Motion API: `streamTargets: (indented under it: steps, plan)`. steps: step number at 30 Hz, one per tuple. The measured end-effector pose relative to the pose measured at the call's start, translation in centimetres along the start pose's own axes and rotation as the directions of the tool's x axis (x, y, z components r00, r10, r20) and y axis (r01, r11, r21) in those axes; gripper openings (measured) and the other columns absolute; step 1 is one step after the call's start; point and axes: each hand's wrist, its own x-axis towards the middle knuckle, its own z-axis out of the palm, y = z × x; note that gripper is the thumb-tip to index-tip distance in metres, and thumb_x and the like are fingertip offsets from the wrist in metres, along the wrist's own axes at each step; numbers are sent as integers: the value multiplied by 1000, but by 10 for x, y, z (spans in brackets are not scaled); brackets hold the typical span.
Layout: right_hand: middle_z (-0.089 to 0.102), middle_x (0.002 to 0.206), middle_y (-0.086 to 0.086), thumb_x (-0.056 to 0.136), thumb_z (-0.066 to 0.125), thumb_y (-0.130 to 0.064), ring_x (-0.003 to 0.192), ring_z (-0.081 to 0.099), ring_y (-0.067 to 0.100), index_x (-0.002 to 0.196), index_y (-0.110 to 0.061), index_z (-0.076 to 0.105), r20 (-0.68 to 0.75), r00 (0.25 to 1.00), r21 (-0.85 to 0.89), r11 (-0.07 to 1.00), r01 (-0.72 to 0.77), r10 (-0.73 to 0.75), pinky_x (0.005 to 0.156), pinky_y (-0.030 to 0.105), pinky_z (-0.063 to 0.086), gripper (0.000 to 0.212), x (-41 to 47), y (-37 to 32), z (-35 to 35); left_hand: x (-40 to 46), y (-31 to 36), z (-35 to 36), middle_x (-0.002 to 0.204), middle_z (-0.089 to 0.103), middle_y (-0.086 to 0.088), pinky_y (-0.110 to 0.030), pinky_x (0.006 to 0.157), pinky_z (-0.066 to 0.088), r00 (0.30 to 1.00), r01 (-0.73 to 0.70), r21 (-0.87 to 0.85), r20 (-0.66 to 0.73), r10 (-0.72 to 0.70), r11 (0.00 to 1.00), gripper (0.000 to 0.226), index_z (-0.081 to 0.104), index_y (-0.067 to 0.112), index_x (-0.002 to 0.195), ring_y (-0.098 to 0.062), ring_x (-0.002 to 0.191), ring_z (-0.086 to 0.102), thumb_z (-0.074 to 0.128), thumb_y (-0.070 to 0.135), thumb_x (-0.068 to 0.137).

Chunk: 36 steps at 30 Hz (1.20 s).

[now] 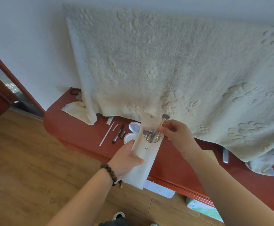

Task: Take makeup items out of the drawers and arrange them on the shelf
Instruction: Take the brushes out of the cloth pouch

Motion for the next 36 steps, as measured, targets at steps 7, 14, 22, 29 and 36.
streamTargets:
  steps: [7,14,22,29,36]
  plan:
    - [54,71,15,85,67,-8,63,48,19,67,-12,56,58,997,184,982,-50,40,61,27,41,21,1,4,13,-4,-6,-3,109,65,2,-48,88,54,1000,30,37,-4,-30,999,47,51,27,117,-18,100,64,67,22,73]
    - [63,69,4,87,66,-12,67,60,15,71,-15,57,-31,997,259,964,-58,68,63,25,48,19,18,-5,6,-14,-24,-5,106,65,5,-45,89,53,997,74,17,-24,-74,997,41,53,31,112,-15,99,63,65,13,77]
    - [65,73,8,90,61,-9,63,67,19,85,-5,57,-109,988,297,952,-68,105,60,27,55,8,46,3,-16,-23,-47,-14,105,65,5,-36,80,56,984,141,-40,-105,-144,989,40,53,31,108,-13,95,64,64,6,79]
    - [68,79,20,87,66,-8,61,69,23,87,1,58,30,934,70,931,-358,357,54,29,58,11,51,72,13,-31,-65,-23,109,65,6,-41,82,55,961,190,-119,-179,-209,974,45,53,34,114,-14,100,63,67,11,79]
    - [67,71,18,83,72,-8,59,67,23,69,-6,55,54,911,-63,912,-405,409,56,33,57,22,63,106,43,-37,-77,-28,109,66,7,-41,83,56,954,199,-147,-197,-226,969,46,55,34,114,-14,100,64,71,18,74]
